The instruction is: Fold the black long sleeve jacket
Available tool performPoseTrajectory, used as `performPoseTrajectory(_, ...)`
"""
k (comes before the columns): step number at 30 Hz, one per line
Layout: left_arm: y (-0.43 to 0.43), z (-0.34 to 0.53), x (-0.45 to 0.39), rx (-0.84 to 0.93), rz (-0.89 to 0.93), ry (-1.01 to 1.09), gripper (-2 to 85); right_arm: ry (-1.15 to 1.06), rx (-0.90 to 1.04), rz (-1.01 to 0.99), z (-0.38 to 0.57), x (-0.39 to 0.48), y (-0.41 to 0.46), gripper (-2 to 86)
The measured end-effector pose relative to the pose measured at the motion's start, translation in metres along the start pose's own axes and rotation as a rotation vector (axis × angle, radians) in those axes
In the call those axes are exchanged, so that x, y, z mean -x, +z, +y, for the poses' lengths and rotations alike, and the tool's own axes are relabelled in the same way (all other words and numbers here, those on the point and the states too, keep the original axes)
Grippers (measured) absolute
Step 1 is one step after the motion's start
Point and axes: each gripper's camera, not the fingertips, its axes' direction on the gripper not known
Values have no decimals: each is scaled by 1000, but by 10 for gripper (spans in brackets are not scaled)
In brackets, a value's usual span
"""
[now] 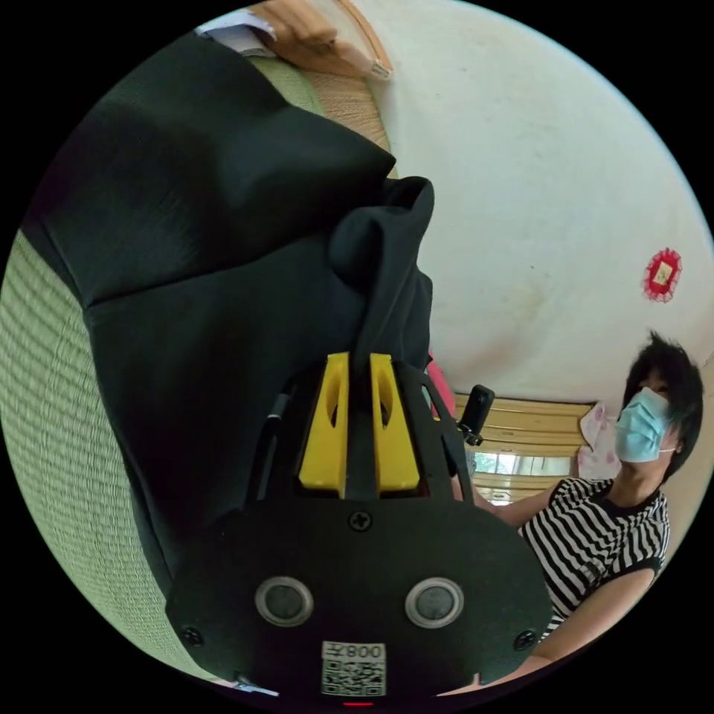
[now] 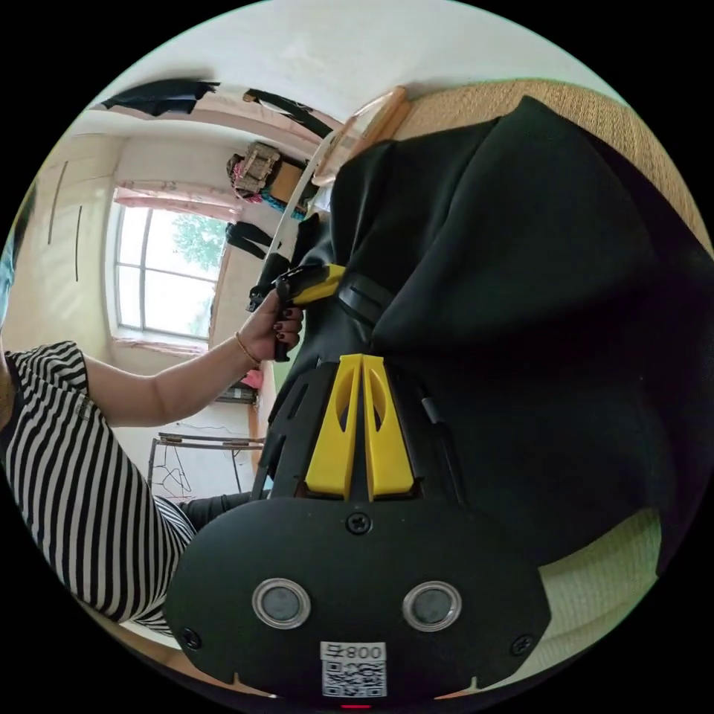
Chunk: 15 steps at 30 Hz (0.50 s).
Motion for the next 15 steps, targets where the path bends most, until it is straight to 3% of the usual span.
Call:
performPoseTrajectory(3, -9, 11, -26, -80, -62, 70, 46, -74, -99, 53, -9, 23, -28, 2)
performPoseTrajectory(7, -16, 14, -89, -211, -138, 298, 15, -139, -226, 359, -41, 34, -55, 1)
performPoseTrajectory(12, 40, -26, -116, -85, -266, 408, 4, -127, -151, 561, -96, 15, -37, 1)
performPoseTrajectory(15, 68, -45, -94, -65, -492, 348, 2, -113, -110, 742, -116, 1, -16, 0)
